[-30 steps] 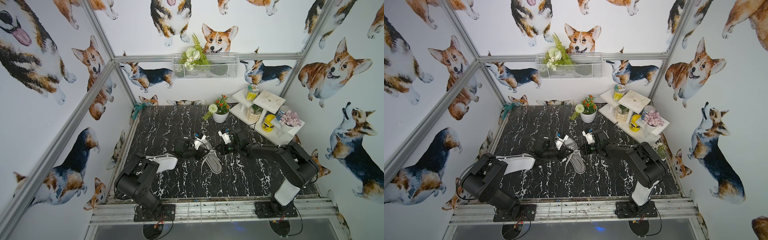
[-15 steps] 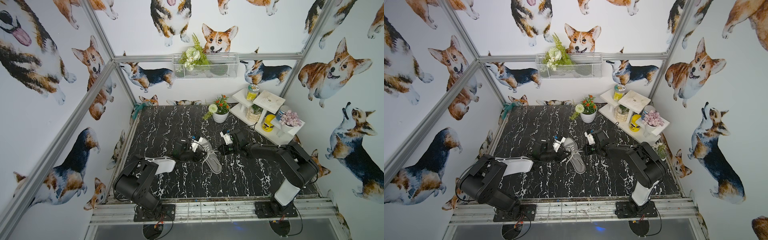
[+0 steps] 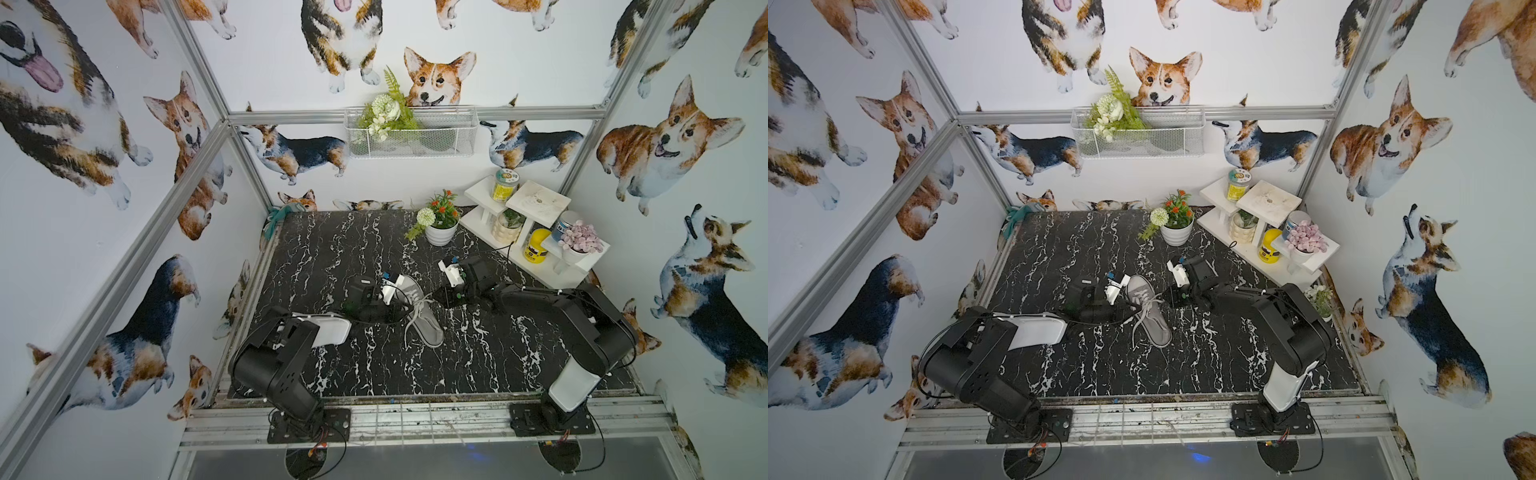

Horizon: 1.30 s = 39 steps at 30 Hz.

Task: Tie the shoes
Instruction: Tie the shoelace on the shoe.

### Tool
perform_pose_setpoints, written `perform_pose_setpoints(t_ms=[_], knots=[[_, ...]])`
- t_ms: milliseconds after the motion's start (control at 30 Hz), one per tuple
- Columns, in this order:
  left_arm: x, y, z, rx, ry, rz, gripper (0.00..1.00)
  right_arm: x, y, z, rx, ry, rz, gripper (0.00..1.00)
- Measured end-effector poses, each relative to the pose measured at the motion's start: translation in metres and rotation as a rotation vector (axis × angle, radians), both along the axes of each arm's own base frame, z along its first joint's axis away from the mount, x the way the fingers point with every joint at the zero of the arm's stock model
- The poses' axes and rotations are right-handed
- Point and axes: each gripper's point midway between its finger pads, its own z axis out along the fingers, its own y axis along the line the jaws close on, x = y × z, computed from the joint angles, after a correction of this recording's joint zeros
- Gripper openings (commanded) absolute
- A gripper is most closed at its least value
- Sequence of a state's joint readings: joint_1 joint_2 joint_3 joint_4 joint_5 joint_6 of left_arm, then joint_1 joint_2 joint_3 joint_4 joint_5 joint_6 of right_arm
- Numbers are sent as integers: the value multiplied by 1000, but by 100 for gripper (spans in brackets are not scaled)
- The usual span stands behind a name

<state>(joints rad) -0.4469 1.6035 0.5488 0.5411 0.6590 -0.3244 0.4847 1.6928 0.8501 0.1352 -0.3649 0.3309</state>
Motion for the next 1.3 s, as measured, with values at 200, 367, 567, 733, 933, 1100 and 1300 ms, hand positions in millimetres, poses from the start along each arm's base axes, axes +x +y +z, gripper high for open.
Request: perform_pose_setpoints(t_ms=[200,367,567,733,933,1100,1300], knots=[[1,-1,1,-6,7,5,0,-1,-12,19,1,-33,-12,41],[2,-1,3,-7,5,6,0,-19,-3,42,31,-82,33,45],[4,-2,6,-11,-5,6,0,-36,5,53,42,-112,66,48],[4,-2,5,-8,0,6,0,-41,10,54,47,-107,90,48],[5,-2,5,-7,-2,5,0,-51,17,63,57,-126,108,45],[5,-2,5,-6,-1,5,0,-63,32,50,57,-66,120,40],[4,-2,5,-5,-3,3,0,-72,46,32,49,13,118,36]])
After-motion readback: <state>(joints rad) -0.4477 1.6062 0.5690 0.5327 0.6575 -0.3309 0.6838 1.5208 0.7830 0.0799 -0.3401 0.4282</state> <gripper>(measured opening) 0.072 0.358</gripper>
